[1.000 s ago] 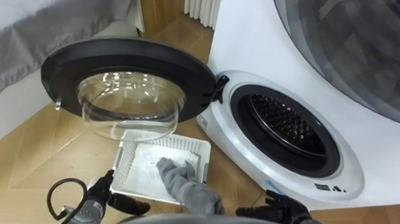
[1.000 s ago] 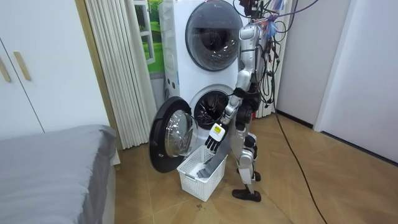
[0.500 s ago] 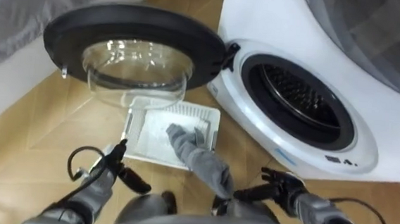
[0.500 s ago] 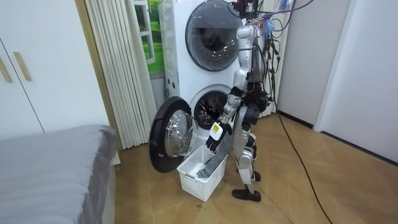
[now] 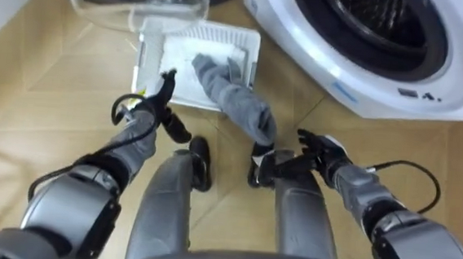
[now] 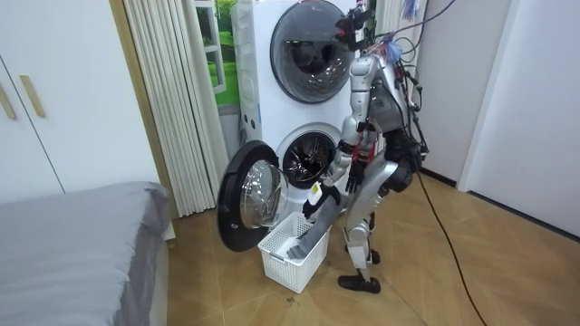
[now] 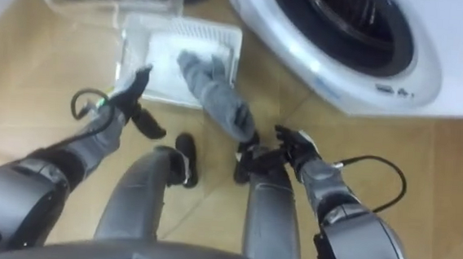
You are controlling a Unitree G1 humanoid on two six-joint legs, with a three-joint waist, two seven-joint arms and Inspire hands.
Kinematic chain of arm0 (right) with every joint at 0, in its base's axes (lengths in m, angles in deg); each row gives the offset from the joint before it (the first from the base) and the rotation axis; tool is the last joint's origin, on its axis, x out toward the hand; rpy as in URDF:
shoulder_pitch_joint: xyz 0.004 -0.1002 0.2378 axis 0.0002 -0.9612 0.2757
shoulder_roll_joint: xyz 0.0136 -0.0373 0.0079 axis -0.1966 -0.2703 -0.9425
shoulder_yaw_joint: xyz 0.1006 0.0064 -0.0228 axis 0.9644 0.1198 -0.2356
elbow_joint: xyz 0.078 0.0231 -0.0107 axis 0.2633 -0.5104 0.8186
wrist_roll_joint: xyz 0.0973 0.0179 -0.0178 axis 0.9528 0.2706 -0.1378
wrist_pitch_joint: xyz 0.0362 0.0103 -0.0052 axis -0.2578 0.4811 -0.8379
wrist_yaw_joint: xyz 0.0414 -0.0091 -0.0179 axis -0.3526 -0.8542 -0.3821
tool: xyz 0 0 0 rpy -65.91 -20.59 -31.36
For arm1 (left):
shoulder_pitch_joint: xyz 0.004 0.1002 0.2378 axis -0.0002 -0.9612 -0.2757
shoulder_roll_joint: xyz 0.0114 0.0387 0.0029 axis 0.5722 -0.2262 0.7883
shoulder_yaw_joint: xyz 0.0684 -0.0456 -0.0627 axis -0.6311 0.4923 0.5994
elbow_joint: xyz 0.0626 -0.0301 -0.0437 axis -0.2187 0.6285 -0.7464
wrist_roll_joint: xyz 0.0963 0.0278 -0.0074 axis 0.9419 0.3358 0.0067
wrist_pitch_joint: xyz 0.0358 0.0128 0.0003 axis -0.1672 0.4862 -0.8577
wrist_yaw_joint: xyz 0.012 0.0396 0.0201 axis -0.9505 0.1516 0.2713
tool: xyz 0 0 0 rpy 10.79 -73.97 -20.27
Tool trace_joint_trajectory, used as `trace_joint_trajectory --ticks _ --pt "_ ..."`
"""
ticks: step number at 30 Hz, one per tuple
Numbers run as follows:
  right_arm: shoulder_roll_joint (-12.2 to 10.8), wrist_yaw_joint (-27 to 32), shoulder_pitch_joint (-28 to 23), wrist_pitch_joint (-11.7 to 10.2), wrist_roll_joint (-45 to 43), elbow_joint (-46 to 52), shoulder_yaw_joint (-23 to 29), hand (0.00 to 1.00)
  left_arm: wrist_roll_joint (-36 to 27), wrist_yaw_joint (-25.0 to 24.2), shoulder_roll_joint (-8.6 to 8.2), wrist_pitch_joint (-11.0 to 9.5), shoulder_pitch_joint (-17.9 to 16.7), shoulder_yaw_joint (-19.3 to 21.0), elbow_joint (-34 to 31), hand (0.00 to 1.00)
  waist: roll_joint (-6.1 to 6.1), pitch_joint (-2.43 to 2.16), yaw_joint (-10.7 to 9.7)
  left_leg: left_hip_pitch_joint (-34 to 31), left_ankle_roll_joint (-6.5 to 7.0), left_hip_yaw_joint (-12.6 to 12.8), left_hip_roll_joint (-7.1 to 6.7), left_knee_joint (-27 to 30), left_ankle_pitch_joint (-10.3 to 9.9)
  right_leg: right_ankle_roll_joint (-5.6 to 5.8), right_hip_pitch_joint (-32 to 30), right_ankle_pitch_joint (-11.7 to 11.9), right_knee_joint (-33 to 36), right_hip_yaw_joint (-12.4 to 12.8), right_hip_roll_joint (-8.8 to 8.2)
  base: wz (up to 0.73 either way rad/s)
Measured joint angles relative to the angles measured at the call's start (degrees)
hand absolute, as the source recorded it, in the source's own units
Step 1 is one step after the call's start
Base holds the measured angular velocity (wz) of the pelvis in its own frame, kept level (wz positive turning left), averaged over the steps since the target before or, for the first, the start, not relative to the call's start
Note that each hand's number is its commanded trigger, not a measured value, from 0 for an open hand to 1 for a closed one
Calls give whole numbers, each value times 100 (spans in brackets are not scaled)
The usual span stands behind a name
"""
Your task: Put towel into washing machine
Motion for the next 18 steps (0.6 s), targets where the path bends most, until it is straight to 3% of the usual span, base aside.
trace_joint_trajectory --ticks 8,11,18 --pt "39 5 422 -217 383 144 -238 0 194 438 77 -147 321 -426 -58 0 -14 15 -253 -1259 -70 -28 211 1074 -339 -212 -1227 -286 993 -48 -13 -3" --pt "49 -31 496 -272 648 194 -311 0 290 594 82 -236 440 -612 -106 0 -16 16 -287 -1566 -76 -33 291 1415 -475 -256 -1539 -396 1304 -44 -10 -5" --pt "50 -191 611 -560 1174 198 -514 0 414 798 184 -378 611 -900 -103 0 -25 22 -524 -2027 -115 -63 334 1840 -649 -298 -2002 -511 1705 -14 -11 -3"
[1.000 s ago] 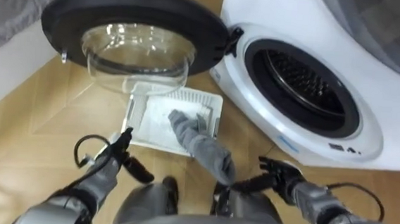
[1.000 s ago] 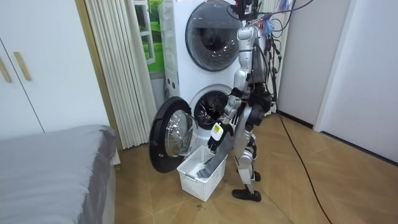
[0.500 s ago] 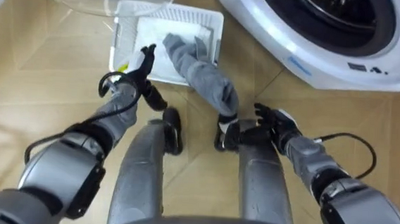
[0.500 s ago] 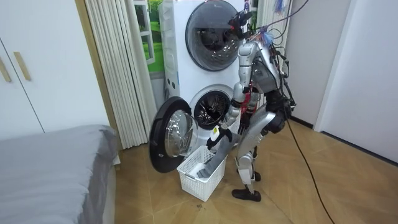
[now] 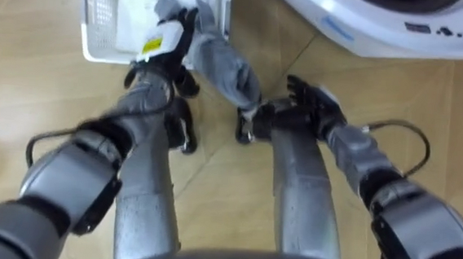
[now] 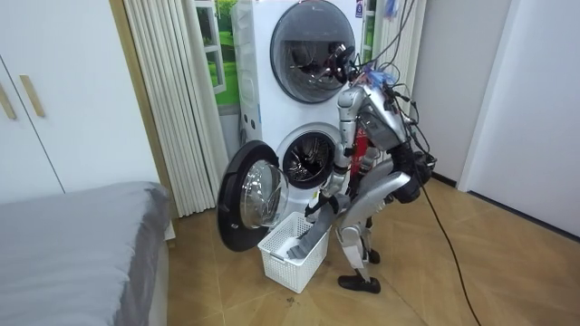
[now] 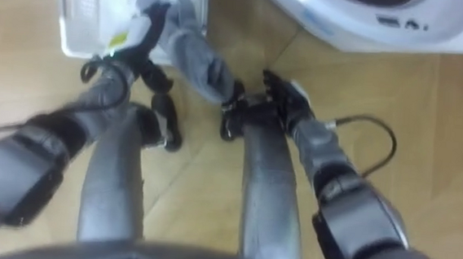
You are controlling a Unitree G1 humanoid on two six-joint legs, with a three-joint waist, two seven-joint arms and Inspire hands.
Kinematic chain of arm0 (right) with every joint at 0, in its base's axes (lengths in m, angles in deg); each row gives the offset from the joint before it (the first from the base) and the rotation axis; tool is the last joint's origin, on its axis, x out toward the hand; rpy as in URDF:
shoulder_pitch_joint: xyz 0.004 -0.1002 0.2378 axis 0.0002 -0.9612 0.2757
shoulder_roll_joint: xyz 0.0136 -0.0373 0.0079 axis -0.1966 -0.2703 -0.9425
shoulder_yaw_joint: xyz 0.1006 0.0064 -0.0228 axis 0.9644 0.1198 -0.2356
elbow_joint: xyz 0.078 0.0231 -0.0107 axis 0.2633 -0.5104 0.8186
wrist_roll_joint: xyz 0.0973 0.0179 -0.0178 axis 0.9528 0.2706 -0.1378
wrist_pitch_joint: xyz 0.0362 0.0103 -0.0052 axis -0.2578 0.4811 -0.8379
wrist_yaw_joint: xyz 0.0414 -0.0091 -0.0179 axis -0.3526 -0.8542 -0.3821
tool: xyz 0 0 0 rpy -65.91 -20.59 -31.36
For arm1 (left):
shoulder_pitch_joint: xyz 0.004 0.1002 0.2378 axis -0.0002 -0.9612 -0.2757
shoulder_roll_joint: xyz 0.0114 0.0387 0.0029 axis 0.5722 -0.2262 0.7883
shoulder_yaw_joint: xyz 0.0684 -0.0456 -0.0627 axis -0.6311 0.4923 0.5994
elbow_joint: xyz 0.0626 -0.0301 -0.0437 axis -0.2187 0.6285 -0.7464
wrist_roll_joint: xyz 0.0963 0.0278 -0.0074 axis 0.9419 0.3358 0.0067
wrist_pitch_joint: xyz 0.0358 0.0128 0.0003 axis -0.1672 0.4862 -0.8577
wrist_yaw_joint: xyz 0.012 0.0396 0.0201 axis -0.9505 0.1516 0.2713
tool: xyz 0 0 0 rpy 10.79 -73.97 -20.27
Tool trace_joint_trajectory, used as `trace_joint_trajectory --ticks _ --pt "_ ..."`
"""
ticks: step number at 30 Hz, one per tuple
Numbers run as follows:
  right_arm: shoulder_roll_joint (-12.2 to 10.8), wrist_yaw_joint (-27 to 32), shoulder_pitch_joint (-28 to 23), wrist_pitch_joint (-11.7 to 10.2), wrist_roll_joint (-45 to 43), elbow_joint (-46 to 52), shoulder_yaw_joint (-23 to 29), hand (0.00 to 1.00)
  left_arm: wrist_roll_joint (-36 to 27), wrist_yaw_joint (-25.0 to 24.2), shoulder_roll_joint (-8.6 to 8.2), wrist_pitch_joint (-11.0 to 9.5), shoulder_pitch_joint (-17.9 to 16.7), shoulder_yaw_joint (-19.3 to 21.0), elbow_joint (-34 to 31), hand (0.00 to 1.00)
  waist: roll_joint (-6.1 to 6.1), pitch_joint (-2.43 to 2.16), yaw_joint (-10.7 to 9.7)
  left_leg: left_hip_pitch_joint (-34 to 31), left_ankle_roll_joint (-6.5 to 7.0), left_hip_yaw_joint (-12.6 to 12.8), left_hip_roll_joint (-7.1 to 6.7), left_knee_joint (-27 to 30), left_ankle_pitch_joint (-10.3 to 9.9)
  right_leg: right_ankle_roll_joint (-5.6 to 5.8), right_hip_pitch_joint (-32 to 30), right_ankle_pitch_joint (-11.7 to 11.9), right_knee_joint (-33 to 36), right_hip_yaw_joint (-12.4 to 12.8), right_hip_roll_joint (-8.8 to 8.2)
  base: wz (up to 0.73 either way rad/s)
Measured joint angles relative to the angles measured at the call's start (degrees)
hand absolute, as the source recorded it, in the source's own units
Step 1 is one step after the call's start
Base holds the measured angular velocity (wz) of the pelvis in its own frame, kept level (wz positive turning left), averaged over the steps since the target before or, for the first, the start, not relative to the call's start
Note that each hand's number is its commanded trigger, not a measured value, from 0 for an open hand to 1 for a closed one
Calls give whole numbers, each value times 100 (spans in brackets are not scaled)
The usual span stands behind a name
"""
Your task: Put towel into washing machine
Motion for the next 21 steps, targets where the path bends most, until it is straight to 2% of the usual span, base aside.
trace_joint_trajectory --ticks 1,5,6,12,13,14,16,21 --pt "-1 -38 3 -70 88 1 -32 0 -2 32 18 -21 9 -17 0 0 -13 8 -32 -51 0 -11 52 99 -47 -11 -46 -29 69 -7 13 -9" --pt "-2 -45 18 -154 225 150 -29 0 -10 121 98 -129 85 -90 0 0 -27 13 -201 -275 32 -16 76 300 -118 -13 -259 -85 247 -11 5 -3" --pt "-2 -51 25 -167 225 208 -1 0 -25 124 143 -144 94 -90 1 0 -40 20 -243 -339 37 -8 131 377 -153 -18 -311 -90 285 -13 31 -11" --pt "-22 -104 52 -326 227 275 2 0 -63 123 192 -165 143 -276 4 0 -72 28 -413 -522 72 27 243 596 -273 0 -487 -112 396 17 109 -12" --pt "-32 -120 51 -324 229 315 0 0 -91 92 201 -165 172 -357 4 11 -95 25 -455 -545 81 35 249 624 -287 10 -521 -122 433 32 104 0" --pt "-54 -126 52 -322 228 365 -5 0 -97 30 221 -165 212 -424 4 28 -135 36 -494 -554 93 47 250 647 -294 20 -547 -137 469 56 102 0" --pt "-63 -162 52 -320 228 392 -37 0 -97 -135 230 -165 267 -445 4 100 -163 48 -529 -568 106 42 268 677 -308 21 -549 -140 473 52 114 -4" --pt "-73 -201 108 -320 189 417 -114 0 -452 -681 307 -166 395 -825 7 100 -214 51 -627 -575 118 33 245 660 -312 37 -550 -147 454 54 92 -1"
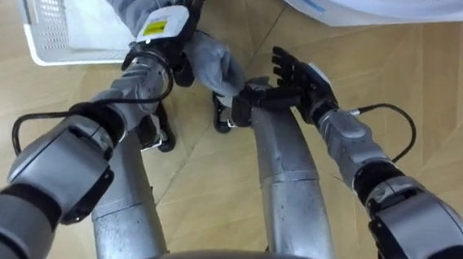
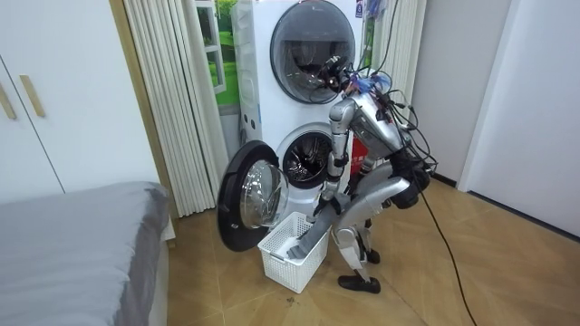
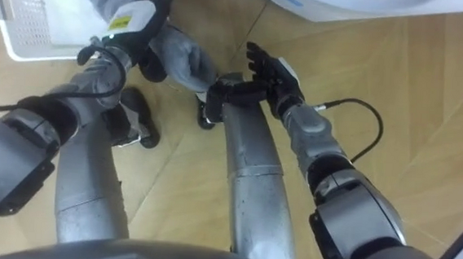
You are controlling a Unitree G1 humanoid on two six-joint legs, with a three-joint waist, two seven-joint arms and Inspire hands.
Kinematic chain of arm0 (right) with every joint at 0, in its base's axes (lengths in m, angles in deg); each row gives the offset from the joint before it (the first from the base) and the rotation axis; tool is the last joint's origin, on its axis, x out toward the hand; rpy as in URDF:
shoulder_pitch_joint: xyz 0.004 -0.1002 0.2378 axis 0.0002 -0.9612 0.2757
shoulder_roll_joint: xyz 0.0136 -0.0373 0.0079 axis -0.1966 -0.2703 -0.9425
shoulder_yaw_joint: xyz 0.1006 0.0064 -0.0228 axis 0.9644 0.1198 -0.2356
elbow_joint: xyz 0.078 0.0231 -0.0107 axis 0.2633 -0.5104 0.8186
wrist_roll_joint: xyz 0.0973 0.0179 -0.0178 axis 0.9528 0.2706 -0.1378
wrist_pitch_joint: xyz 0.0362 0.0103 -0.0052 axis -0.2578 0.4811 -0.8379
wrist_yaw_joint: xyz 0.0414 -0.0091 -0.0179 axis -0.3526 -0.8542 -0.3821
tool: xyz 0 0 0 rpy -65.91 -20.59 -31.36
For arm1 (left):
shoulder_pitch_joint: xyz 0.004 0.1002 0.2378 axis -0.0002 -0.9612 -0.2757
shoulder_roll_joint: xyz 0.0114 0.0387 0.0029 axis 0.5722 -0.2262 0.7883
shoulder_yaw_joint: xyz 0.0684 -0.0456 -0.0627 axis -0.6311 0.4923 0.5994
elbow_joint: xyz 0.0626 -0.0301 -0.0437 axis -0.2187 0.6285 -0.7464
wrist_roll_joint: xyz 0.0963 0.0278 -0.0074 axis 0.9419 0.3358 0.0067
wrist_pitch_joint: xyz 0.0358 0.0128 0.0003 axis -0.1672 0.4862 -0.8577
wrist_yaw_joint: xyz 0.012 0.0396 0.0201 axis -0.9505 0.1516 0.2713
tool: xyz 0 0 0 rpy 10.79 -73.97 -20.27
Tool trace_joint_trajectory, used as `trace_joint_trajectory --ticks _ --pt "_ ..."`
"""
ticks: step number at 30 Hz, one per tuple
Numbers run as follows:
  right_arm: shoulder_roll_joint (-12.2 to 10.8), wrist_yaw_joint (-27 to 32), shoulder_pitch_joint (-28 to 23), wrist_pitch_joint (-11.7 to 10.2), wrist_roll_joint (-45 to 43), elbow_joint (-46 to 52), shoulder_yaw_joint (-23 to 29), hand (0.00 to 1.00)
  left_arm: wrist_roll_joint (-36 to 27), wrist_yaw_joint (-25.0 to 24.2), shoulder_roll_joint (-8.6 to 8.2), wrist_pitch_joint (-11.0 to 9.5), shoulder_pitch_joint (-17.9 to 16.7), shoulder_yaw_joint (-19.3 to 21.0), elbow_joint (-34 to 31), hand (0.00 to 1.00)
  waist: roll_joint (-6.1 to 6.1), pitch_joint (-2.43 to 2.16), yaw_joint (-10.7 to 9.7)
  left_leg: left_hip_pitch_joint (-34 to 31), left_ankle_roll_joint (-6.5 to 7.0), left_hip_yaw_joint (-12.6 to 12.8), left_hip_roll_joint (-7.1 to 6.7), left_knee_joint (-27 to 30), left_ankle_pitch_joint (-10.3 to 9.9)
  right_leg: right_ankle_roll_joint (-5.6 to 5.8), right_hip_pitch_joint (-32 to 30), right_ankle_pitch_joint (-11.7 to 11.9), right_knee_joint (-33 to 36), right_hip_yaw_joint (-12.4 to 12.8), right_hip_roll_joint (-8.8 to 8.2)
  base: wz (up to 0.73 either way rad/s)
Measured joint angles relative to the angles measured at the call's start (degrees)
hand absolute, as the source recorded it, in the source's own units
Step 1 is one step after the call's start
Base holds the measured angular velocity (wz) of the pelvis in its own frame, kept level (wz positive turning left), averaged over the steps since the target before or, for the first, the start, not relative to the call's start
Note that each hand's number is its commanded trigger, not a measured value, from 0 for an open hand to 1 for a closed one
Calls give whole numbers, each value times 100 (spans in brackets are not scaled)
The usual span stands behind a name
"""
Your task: Put towel into washing machine
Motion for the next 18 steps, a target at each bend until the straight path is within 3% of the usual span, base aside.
trace_joint_trajectory --ticks 6,13,18 --pt "-53 -43 119 -8 -67 -200 6 0 -85 -466 106 24 149 -173 3 100 -50 -14 -61 30 11 32 -9 -102 1 20 5 -11 -70 16 -3 0" --pt "-63 -101 127 3 -119 -257 0 0 -77 -1328 24 28 222 -406 -46 100 -59 -19 -110 173 -1 59 -58 -307 14 56 153 -25 -256 20 -2 0" --pt "-66 -21 136 0 -153 -429 -51 0 -72 -1492 12 27 210 -517 -146 100 -59 -19 -52 370 6 117 -52 -388 17 85 344 -39 -340 24 -21 2"
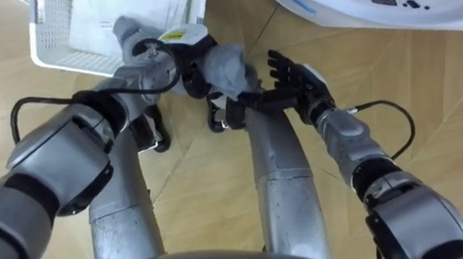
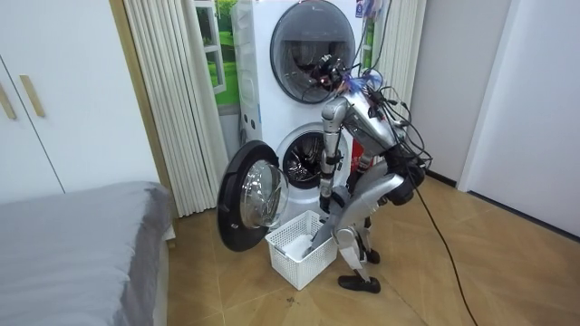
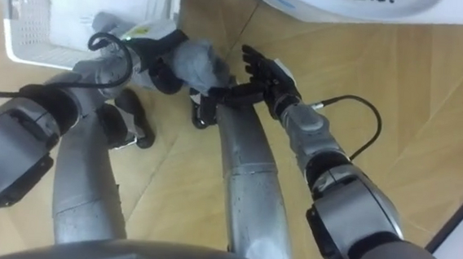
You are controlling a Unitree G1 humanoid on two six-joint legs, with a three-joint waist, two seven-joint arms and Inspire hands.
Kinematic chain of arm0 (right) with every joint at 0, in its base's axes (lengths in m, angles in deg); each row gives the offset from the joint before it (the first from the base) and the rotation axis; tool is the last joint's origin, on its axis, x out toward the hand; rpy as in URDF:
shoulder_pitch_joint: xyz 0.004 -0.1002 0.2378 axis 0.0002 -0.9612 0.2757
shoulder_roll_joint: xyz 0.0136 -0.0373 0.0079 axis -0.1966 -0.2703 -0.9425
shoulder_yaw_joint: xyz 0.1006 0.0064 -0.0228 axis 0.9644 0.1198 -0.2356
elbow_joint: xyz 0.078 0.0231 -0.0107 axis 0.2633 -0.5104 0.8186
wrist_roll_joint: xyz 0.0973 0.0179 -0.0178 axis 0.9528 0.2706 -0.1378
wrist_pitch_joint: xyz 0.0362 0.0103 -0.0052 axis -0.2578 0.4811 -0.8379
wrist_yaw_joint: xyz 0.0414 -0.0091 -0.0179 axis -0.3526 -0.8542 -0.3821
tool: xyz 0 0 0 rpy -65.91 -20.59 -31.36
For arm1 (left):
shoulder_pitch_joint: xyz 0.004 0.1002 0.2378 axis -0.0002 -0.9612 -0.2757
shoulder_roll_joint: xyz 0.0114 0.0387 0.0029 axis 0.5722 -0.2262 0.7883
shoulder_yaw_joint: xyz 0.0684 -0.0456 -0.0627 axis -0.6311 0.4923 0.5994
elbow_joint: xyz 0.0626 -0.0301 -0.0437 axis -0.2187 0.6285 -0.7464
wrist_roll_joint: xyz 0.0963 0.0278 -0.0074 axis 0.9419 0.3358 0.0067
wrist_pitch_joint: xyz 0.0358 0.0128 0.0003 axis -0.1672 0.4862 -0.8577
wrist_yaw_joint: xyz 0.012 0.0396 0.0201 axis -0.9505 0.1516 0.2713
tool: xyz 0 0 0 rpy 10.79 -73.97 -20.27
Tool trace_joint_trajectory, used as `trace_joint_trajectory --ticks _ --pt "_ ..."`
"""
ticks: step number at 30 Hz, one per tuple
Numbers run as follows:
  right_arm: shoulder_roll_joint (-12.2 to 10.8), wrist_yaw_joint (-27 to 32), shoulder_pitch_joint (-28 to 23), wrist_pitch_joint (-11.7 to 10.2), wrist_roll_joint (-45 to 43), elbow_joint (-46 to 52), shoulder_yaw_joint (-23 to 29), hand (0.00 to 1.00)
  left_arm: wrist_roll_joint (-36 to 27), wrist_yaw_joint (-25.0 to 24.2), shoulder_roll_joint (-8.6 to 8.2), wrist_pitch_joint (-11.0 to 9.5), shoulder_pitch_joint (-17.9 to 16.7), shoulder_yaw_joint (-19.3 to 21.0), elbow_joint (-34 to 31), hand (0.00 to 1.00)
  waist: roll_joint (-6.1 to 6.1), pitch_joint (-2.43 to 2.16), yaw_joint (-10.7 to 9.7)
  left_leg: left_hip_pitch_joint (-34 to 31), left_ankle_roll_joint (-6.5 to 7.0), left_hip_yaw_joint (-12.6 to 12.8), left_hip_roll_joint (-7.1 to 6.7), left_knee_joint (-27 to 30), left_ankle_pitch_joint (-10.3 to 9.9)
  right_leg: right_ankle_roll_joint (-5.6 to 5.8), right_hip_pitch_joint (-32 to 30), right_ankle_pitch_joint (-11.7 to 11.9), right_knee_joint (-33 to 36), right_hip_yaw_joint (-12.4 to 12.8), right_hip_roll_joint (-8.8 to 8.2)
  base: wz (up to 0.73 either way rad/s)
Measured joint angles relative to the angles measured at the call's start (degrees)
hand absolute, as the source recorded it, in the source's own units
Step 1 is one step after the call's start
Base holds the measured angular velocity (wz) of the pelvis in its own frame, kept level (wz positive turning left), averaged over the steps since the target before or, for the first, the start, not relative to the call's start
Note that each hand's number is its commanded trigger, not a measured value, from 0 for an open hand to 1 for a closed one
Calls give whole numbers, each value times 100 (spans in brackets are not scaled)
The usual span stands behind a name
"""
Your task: Put towel into washing machine
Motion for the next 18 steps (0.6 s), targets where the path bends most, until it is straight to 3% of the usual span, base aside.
trace_joint_trajectory --ticks 5,10,12,18 --pt "7 116 -25 14 -2 -324 17 0 58 81 -102 -26 -223 16 -103 100 12 -9 73 500 46 73 -138 -329 70 71 435 19 -197 55 -81 8" --pt "59 236 -272 56 18 -459 7 0 237 300 -297 -42 -305 70 -102 100 56 -10 297 1149 50 61 -148 -759 163 120 1144 97 -650 -39 -77 5" --pt "109 244 -367 60 35 -548 2 0 234 491 -352 -112 -316 155 -103 100 133 -8 391 1390 51 47 -152 -865 171 141 1424 108 -792 -80 -71 5" --pt "206 306 -671 143 62 -675 19 0 124 1073 -315 -130 -532 846 -545 100 281 -20 678 2197 49 77 -249 -1319 243 211 2221 120 -1177 -110 -106 6"
